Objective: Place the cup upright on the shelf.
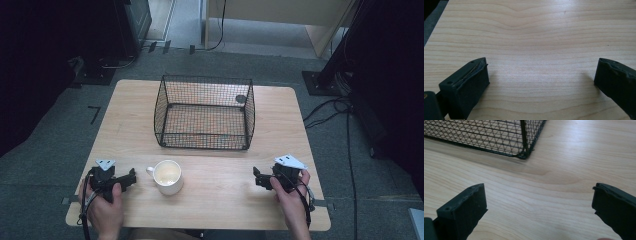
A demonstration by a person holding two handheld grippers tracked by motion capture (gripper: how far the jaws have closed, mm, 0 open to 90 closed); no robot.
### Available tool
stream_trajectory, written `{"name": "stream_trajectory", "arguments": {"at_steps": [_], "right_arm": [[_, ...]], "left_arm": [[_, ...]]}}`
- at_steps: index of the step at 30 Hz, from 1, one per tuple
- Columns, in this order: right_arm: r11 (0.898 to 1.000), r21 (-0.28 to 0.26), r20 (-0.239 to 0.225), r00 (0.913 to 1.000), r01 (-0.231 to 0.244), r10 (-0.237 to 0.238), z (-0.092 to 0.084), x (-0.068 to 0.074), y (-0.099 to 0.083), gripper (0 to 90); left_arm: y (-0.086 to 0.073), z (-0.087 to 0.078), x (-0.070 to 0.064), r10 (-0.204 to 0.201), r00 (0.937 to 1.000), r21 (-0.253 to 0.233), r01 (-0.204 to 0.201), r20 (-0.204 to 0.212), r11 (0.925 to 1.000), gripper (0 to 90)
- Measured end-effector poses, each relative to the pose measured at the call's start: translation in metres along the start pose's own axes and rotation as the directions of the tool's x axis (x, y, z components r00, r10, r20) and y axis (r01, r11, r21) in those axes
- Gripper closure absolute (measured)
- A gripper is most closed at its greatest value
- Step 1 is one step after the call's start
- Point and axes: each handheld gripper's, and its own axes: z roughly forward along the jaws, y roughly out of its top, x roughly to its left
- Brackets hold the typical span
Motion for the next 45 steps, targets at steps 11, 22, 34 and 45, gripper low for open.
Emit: {"name": "stream_trajectory", "arguments": {"at_steps": [11, 22, 34, 45], "right_arm": [[1.0, -0.004, -0.057, 0.998, 0.029, -0.029, 0.005, 0.024, 0.01, 0.0], [0.998, -0.006, -0.101, 0.9929, 0.062, -0.063, 0.01, 0.046, 0.017, 0.0], [0.996, -0.015, -0.184, 0.9785, 0.091, -0.093, 0.016, 0.081, 0.022, 0.0], [0.992, -0.019, -0.223, 0.9671, 0.121, -0.123, 0.02, 0.106, 0.032, 0.0]], "left_arm": [[0.0, 0.0, 0.0, 0.0, 1.0, 0.0, 0.0, 0.0, 1.0, 0.0], [0.0, 0.0, 0.0, 0.0, 1.0, 0.0, 0.0, 0.0, 1.0, 0.0], [0.0, 0.0, 0.0, 0.0, 1.0, 0.0, 0.0, 0.0, 1.0, 0.0], [0.0, 0.0, 0.0, 0.0, 1.0, 0.0, 0.0, 0.0, 1.0, 0.0]]}}
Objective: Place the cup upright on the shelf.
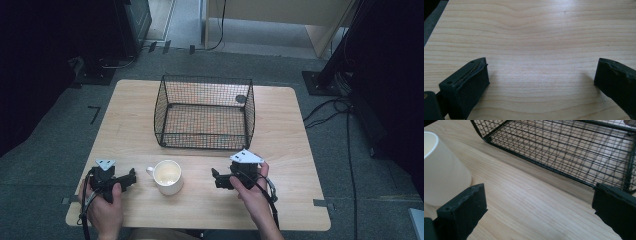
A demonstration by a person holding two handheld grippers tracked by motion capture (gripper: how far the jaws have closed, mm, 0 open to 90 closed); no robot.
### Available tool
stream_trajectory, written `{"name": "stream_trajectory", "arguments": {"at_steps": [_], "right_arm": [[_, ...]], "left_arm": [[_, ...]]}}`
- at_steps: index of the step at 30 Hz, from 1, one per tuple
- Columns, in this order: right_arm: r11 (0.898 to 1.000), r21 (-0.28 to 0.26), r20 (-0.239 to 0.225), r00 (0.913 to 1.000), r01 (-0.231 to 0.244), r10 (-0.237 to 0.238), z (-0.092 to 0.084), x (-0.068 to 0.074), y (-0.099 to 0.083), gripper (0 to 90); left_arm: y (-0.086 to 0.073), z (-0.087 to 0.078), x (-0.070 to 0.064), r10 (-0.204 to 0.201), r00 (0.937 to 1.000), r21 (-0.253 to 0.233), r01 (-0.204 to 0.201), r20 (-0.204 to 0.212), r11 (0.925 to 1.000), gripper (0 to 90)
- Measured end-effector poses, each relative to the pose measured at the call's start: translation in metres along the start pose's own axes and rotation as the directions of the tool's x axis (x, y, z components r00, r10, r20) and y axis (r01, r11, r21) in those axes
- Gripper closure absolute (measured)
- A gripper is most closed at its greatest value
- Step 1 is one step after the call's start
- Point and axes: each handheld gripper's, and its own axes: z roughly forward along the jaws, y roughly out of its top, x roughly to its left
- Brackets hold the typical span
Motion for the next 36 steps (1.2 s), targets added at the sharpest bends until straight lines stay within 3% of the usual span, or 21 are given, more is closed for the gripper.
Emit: {"name": "stream_trajectory", "arguments": {"at_steps": [15, 22, 36], "right_arm": [[0.999, 0.012, -0.093, 0.995, 0.037, -0.036, 0.013, 0.033, 0.015, 0.0], [0.997, 0.025, -0.172, 0.983, 0.068, -0.062, 0.023, 0.055, 0.021, 0.0], [0.995, 0.018, -0.237, 0.9676, 0.094, -0.087, 0.036, 0.086, 0.026, 0.0]], "left_arm": [[0.0, 0.0, 0.0, 0.0, 1.0, 0.0, 0.0, 0.0, 1.0, 0.0], [0.0, 0.0, 0.0, 0.0, 1.0, 0.0, 0.0, 0.0, 1.0, 0.0], [0.0, 0.0, 0.0, 0.0, 1.0, 0.0, 0.0, 0.0, 1.0, 0.0]]}}
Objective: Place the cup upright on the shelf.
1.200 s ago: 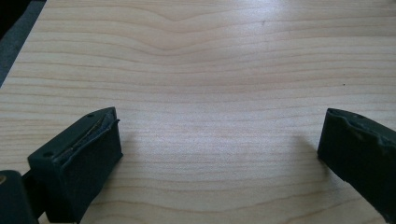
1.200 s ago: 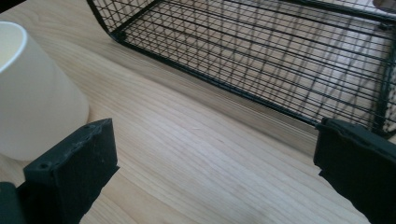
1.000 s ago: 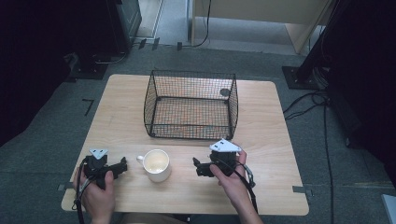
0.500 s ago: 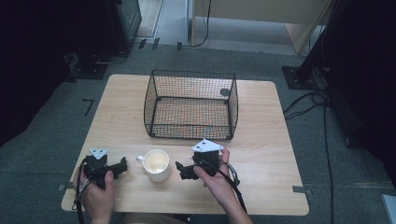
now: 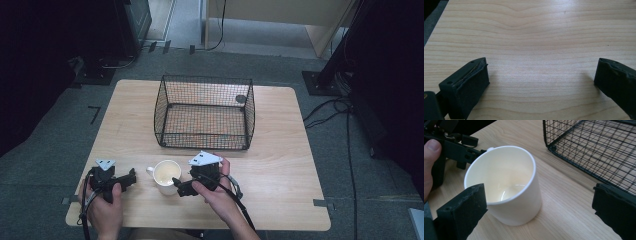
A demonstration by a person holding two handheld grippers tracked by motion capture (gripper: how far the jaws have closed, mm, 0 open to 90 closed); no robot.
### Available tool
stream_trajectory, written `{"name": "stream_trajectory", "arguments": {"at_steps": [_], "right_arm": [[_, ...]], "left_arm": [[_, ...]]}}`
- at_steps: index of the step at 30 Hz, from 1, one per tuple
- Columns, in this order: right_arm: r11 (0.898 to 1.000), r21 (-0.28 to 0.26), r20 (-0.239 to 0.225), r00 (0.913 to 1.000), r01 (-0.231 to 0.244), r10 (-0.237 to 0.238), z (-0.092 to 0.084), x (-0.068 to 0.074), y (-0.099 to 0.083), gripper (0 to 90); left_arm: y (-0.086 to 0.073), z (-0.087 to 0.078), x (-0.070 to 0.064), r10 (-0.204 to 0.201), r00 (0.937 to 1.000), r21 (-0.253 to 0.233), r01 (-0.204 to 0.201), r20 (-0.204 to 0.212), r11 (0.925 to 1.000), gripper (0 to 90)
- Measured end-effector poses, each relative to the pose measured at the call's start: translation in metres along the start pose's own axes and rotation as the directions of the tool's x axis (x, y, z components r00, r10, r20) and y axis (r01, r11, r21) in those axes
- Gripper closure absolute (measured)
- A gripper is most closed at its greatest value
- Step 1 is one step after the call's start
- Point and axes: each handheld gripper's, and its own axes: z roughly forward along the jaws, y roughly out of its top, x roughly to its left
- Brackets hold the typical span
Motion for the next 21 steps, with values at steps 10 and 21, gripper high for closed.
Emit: {"name": "stream_trajectory", "arguments": {"at_steps": [10, 21], "right_arm": [[1.0, 0.008, -0.054, 0.9981, 0.03, -0.029, 0.013, 0.015, 0.001, 0.0], [0.998, 0.021, -0.069, 0.9956, 0.065, -0.064, 0.032, 0.028, 0.001, 0.0]], "left_arm": [[0.0, 0.0, 0.0, -0.002, 1.0, -0.001, 0.002, 0.0, 1.0, 0.0], [0.0, 0.0, 0.0, 0.001, 1.0, -0.002, -0.001, 0.002, 1.0, 0.0]]}}
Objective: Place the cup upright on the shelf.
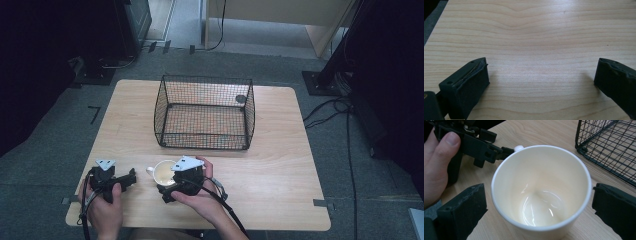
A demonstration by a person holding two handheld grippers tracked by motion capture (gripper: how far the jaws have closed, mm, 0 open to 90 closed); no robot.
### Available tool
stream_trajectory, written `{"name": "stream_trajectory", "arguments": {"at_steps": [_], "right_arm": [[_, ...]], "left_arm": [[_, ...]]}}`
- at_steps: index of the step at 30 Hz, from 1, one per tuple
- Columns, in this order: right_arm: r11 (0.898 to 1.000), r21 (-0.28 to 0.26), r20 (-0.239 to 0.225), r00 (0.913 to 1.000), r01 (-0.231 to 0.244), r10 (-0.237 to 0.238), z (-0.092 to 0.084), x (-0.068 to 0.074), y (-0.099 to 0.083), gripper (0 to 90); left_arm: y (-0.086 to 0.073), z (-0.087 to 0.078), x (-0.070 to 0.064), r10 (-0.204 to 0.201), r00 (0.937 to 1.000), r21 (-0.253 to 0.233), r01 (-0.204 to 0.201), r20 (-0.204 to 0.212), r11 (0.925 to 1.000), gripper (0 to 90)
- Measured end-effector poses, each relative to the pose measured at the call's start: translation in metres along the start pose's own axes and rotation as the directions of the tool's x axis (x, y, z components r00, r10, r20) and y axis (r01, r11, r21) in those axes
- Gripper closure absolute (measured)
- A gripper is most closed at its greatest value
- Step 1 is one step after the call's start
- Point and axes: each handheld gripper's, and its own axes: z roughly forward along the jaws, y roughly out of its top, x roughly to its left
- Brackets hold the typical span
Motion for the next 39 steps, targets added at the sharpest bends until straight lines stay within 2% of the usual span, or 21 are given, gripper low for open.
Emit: {"name": "stream_trajectory", "arguments": {"at_steps": [4, 10, 11, 14, 17, 21, 26, 32, 39], "right_arm": [[1.0, 0.015, 0.026, 0.9996, 0.012, -0.012, 0.009, 0.002, 0.0, 0.0], [0.999, 0.034, 0.038, 0.999, 0.022, -0.023, 0.019, 0.005, -0.003, 0.1], [0.999, 0.035, 0.051, 0.9981, 0.033, -0.035, 0.022, 0.006, -0.004, 2.6], [0.999, 0.022, 0.076, 0.9965, 0.033, -0.035, 0.022, 0.006, -0.004, 7.4], [0.998, 0.017, 0.089, 0.9941, 0.061, -0.062, 0.021, 0.007, -0.004, 9.0], [0.998, 0.013, 0.095, 0.9937, 0.058, -0.059, 0.019, 0.007, -0.003, 9.2], [0.999, -0.016, 0.088, 0.9954, 0.04, -0.038, 0.01, 0.003, 0.001, 9.4], [0.997, -0.043, 0.087, 0.9944, 0.065, -0.061, -0.009, 0.002, 0.009, 9.5], [0.995, -0.073, 0.087, 0.9942, 0.069, -0.063, -0.026, 0.0, 0.017, 9.5]], "left_arm": [[0.0, 0.0, 0.0, 0.001, 1.0, 0.0, -0.001, 0.001, 1.0, 0.0], [0.0, 0.0, 0.0, 0.001, 1.0, -0.001, -0.001, 0.002, 1.0, 0.0], [0.0, 0.0, 0.0, 0.001, 1.0, 0.0, -0.001, 0.002, 1.0, 0.0], [0.0, 0.0, 0.0, 0.001, 1.0, 0.0, -0.001, 0.002, 1.0, 0.0], [0.0, 0.0, 0.0, 0.001, 1.0, -0.001, -0.001, 0.002, 1.0, 0.0], [0.0, 0.0, 0.0, 0.001, 1.0, 0.0, -0.001, 0.002, 1.0, 0.0], [0.0, 0.0, 0.0, 0.001, 1.0, 0.0, -0.001, 0.002, 1.0, 0.0], [0.0, 0.0, 0.0, 0.001, 1.0, 0.0, -0.001, 0.002, 1.0, 0.0], [0.0, 0.0, 0.0, 0.001, 1.0, 0.0, -0.001, 0.002, 1.0, 0.0]]}}
